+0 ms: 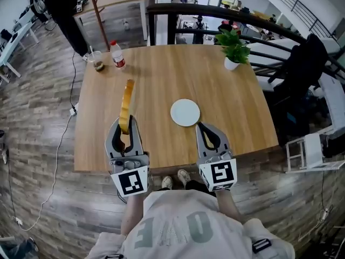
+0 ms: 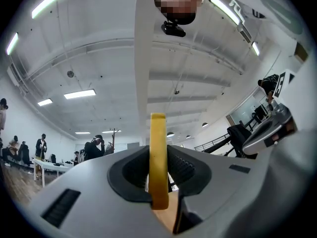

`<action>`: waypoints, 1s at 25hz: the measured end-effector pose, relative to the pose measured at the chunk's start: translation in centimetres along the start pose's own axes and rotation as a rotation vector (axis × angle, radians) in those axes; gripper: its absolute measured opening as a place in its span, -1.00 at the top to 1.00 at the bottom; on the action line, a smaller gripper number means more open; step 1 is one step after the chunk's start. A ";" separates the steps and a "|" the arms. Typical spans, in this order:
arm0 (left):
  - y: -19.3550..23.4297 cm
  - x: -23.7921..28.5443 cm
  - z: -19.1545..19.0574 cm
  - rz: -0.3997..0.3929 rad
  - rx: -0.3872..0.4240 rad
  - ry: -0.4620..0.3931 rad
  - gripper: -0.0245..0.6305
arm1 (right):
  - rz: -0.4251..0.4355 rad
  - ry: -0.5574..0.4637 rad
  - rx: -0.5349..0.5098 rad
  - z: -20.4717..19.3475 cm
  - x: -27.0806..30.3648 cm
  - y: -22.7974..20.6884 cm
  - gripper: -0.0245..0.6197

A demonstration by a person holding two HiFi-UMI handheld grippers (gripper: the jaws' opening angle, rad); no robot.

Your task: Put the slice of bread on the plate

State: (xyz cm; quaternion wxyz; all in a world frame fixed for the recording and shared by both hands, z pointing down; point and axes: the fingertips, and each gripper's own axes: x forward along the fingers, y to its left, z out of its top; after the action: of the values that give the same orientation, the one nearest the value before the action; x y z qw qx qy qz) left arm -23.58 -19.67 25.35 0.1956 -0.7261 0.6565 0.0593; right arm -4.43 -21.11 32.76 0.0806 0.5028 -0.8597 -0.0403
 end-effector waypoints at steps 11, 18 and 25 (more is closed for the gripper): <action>-9.5 5.8 -0.4 -0.066 0.080 0.025 0.67 | 0.038 -0.012 0.040 -2.2 0.3 -8.1 0.87; -15.4 8.6 -5.9 -0.227 0.299 0.155 0.67 | -0.017 0.032 0.085 -4.3 -0.6 -12.0 0.87; -18.7 10.4 -13.2 -0.383 0.392 0.307 0.67 | -0.113 0.079 0.131 -5.7 -1.1 -14.2 0.87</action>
State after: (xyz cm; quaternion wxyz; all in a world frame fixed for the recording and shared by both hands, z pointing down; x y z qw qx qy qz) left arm -6.25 -32.98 37.75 0.2381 -0.7854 0.5287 -0.2165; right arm 9.34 -27.06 36.12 0.0789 0.5558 -0.8270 0.0315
